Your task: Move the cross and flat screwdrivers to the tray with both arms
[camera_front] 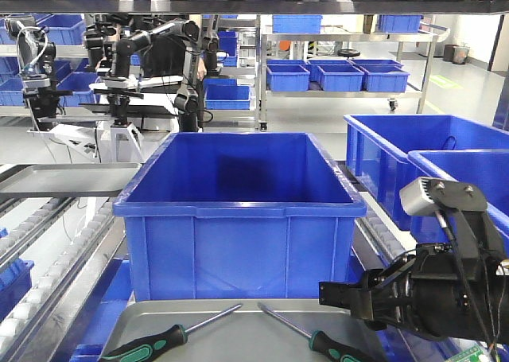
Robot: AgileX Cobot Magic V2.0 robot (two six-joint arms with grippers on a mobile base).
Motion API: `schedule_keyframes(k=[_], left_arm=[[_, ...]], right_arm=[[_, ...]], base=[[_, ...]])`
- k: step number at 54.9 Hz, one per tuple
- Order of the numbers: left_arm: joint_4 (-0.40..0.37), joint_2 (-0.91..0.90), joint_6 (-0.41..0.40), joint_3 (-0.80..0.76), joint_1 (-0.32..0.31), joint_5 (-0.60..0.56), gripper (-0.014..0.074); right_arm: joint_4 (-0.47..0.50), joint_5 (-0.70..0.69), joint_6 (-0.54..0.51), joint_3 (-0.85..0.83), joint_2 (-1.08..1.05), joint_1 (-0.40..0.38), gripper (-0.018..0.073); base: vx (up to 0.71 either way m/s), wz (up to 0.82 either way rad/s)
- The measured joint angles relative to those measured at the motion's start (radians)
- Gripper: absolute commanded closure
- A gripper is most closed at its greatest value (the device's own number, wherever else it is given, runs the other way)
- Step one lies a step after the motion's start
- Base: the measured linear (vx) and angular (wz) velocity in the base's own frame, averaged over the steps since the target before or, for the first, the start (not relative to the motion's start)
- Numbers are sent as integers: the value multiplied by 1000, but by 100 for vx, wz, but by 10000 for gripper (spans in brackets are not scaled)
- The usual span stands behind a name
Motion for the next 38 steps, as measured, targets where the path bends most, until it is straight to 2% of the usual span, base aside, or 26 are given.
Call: schedule_keyframes(k=[11, 21, 28, 35, 38], left_arm=[[0, 0, -1, 0, 1, 1, 602], [0, 0, -1, 0, 1, 6, 602], [0, 0, -1, 0, 1, 7, 602], [0, 0, -1, 0, 1, 7, 602], [0, 0, -1, 0, 1, 7, 602]], right_arm=[[-6, -1, 0, 0, 0, 0, 81], [-85, -8, 24, 0, -27, -1, 218], [-235, -7, 139, 0, -116, -1, 377], [-468, -57, 344, 39, -230, -1, 559], [-567, -124, 419, 112, -283, -1, 573]], base=[[0, 0], [0, 0], [0, 0], [0, 0], [0, 0]])
